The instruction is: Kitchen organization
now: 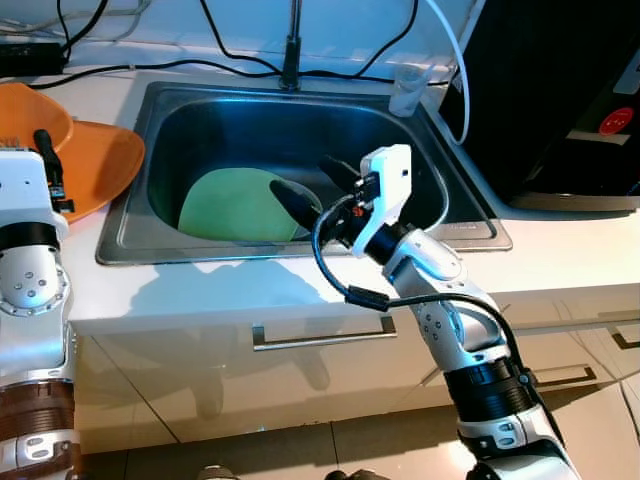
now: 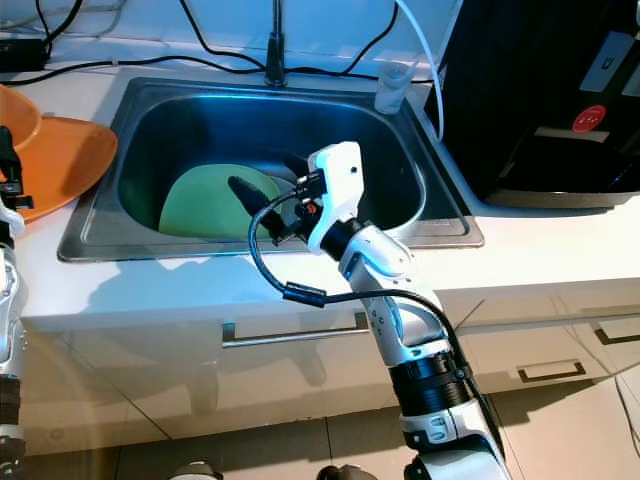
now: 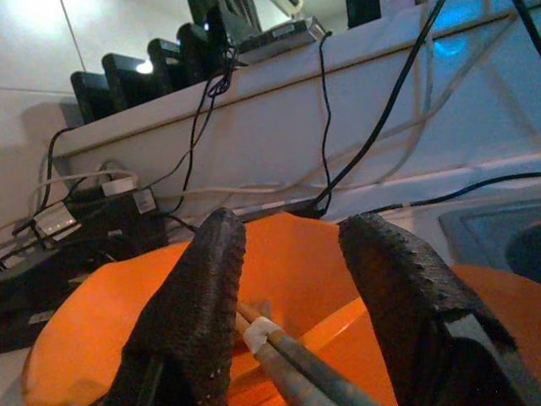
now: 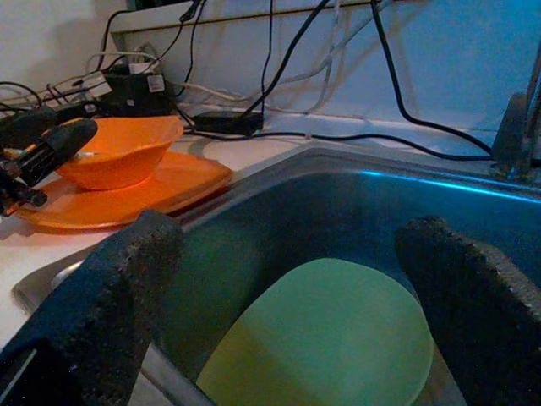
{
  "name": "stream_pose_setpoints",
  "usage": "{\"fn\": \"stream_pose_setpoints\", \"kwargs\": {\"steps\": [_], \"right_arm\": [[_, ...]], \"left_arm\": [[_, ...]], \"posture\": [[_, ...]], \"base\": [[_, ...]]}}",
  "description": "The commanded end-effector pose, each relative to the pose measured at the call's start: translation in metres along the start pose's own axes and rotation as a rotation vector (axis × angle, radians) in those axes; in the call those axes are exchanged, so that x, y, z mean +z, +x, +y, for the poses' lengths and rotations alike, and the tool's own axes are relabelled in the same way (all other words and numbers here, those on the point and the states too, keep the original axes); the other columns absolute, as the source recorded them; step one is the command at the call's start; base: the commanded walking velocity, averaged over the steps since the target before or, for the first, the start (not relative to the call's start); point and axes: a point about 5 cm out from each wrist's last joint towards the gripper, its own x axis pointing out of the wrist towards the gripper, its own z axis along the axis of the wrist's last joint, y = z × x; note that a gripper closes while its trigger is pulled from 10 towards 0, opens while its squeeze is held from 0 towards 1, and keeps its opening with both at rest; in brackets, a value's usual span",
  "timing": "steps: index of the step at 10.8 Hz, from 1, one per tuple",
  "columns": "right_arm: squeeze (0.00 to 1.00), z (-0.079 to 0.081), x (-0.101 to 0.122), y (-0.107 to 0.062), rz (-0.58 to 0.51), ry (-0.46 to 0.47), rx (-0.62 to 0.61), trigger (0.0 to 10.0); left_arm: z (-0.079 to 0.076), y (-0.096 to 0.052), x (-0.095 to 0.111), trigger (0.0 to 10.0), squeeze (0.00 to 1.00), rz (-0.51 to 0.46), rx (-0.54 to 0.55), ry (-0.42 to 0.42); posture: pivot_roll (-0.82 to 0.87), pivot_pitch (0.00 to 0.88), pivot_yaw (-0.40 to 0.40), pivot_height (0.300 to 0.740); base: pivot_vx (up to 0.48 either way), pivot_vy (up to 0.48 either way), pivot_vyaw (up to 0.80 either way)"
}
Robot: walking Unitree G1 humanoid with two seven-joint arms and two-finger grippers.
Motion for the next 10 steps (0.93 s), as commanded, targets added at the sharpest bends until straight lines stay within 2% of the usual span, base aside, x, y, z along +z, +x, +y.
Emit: {"fn": "stream_pose_setpoints", "kwargs": {"steps": [1,10], "right_arm": [[0.0,-0.0048,0.0042,-0.0024,-0.014,-0.01,-0.028,10.0],[0.0,-0.0066,0.0032,-0.0004,-0.022,-0.015,-0.056,10.0]], "left_arm": [[-0.0029,0.0032,0.0037,0.0,0.0,-0.02,-0.013,-0.009],[-0.0039,0.0099,0.0078,0.0,0.0,-0.061,-0.028,-0.014]], "posture": [[0.14,0.062,-0.074,0.74],[0.15,0.055,-0.065,0.74]], "base": [[0.0,0.0,0.0],[0.0,0.0,0.0]]}}
